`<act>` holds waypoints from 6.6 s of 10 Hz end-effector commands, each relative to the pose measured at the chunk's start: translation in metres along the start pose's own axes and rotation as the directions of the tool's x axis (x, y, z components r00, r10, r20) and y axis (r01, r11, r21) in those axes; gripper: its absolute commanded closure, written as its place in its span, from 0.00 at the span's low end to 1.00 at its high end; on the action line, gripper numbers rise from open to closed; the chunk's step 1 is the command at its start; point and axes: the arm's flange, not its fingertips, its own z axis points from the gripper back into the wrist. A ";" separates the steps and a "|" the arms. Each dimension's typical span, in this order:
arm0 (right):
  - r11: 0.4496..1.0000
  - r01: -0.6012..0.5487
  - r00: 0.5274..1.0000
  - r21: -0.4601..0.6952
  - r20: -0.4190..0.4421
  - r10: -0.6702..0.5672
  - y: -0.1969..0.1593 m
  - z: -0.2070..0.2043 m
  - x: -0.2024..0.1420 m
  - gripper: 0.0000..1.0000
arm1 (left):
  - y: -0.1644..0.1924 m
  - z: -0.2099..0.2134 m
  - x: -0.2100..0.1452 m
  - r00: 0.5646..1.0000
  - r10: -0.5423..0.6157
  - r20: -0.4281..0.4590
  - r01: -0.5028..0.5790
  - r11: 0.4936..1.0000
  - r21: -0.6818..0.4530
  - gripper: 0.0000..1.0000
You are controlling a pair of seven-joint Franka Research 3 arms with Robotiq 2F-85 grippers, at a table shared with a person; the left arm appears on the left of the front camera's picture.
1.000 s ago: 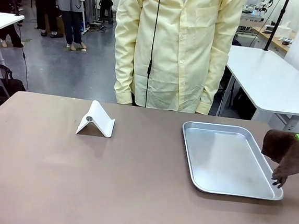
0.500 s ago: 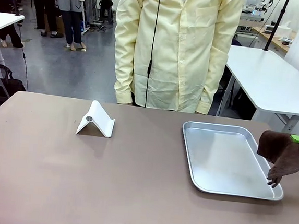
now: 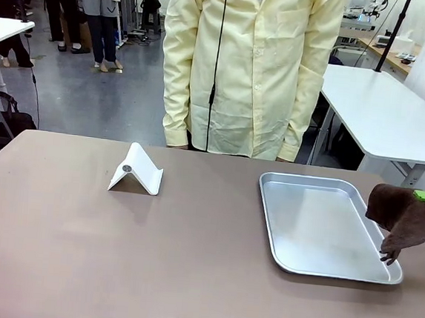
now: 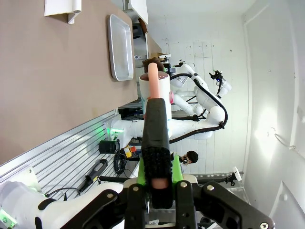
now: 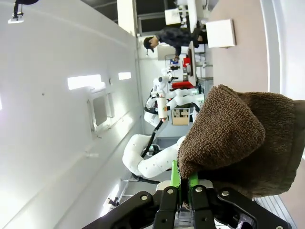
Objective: Clean the surface of the table.
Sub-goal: Return the Lint Roller and towel to their original positions.
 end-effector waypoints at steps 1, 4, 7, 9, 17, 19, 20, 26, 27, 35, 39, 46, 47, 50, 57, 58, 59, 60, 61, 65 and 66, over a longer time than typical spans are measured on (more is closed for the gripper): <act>1.000 0.006 1.000 0.018 0.004 -0.006 0.006 -0.002 0.005 0.93 | -0.004 0.000 -0.001 1.000 0.011 -0.003 -0.011 1.000 -0.007 0.78; 1.000 0.006 1.000 0.018 0.004 -0.006 0.006 -0.002 0.005 0.93 | -0.004 0.000 -0.001 1.000 0.011 -0.003 -0.011 1.000 -0.007 0.78; 1.000 0.006 1.000 0.018 0.004 -0.006 0.006 -0.002 0.005 0.93 | -0.004 0.000 -0.001 1.000 0.011 -0.003 -0.011 1.000 -0.007 0.78; 0.999 0.014 1.000 -0.049 0.012 -0.013 0.002 -0.012 0.006 0.93 | -0.003 0.000 -0.006 0.999 -0.042 0.016 0.042 0.999 -0.022 0.78; 0.977 -0.128 0.974 -0.172 -0.205 0.092 0.035 -0.225 0.082 0.93 | -0.084 -0.167 0.122 0.983 0.130 -0.126 -0.093 0.960 0.263 0.78; 0.968 -0.117 0.982 -0.221 -0.172 0.079 0.021 -0.291 0.101 0.93 | -0.093 -0.212 0.159 0.990 0.130 -0.059 -0.102 0.933 0.344 0.78; 0.956 -0.138 0.985 -0.260 -0.135 0.106 0.009 -0.316 0.107 0.93 | -0.094 -0.232 0.175 0.991 0.128 -0.044 -0.102 0.917 0.385 0.78; 0.938 -0.041 0.997 -0.345 -0.076 0.015 -0.051 -0.365 0.129 0.93 | -0.063 -0.304 0.281 0.972 0.105 -0.210 0.048 0.787 0.615 0.78; 0.945 -0.018 0.998 -0.326 -0.068 -0.004 -0.052 -0.361 0.133 0.93 | -0.057 -0.313 0.287 0.960 0.097 -0.263 0.089 0.783 0.616 0.78; 0.936 -0.031 0.997 -0.351 -0.078 0.004 -0.060 -0.353 0.131 0.93 | -0.047 -0.330 0.291 0.962 0.091 -0.259 0.092 0.783 0.615 0.78; 0.899 -0.018 0.998 -0.439 -0.061 -0.009 -0.059 -0.360 0.131 0.93 | -0.043 -0.344 0.300 0.956 0.066 -0.286 0.132 0.772 0.621 0.78; 0.657 -0.067 0.990 -0.751 -0.131 -0.049 -0.045 -0.358 0.142 0.93 | -0.018 -0.373 0.342 0.961 0.110 -0.254 0.082 0.763 0.641 0.78; 0.627 -0.080 0.987 -0.775 -0.147 -0.056 -0.047 -0.363 0.141 0.93 | -0.015 -0.375 0.344 0.963 0.115 -0.245 0.074 0.758 0.648 0.78; 0.650 -0.090 0.987 -0.754 -0.156 -0.045 -0.047 -0.363 0.138 0.93 | -0.009 -0.378 0.348 0.972 0.113 -0.204 0.055 0.738 0.673 0.78; 0.703 -0.092 0.987 -0.705 -0.160 -0.031 -0.047 -0.360 0.141 0.93 | 0.011 -0.392 0.352 0.961 0.177 -0.211 0.032 0.690 0.723 0.78; 0.705 -0.089 0.987 -0.704 -0.158 -0.033 -0.048 -0.360 0.141 0.93 | 0.015 -0.395 0.352 0.951 0.194 -0.241 0.042 0.693 0.720 0.78; 0.707 -0.089 0.986 -0.701 -0.163 -0.037 -0.049 -0.360 0.140 0.93 | 0.017 -0.397 0.353 0.953 0.194 -0.234 0.039 0.685 0.728 0.78; 0.709 -0.090 0.985 -0.700 -0.167 -0.040 -0.051 -0.361 0.140 0.93 | 0.018 -0.399 0.353 0.954 0.189 -0.233 0.042 0.685 0.728 0.78; 0.709 -0.088 0.985 -0.700 -0.168 -0.043 -0.052 -0.362 0.140 0.93 | 0.019 -0.399 0.352 0.959 0.177 -0.219 0.043 0.678 0.734 0.78; 0.712 -0.076 0.982 -0.698 -0.176 -0.068 -0.058 -0.363 0.142 0.93 | 0.025 -0.404 0.350 0.973 0.154 -0.171 0.027 0.660 0.750 0.78; 0.716 -0.079 0.982 -0.694 -0.178 -0.065 -0.057 -0.362 0.141 0.93 | 0.025 -0.406 0.349 0.974 0.152 -0.171 0.031 0.653 0.756 0.78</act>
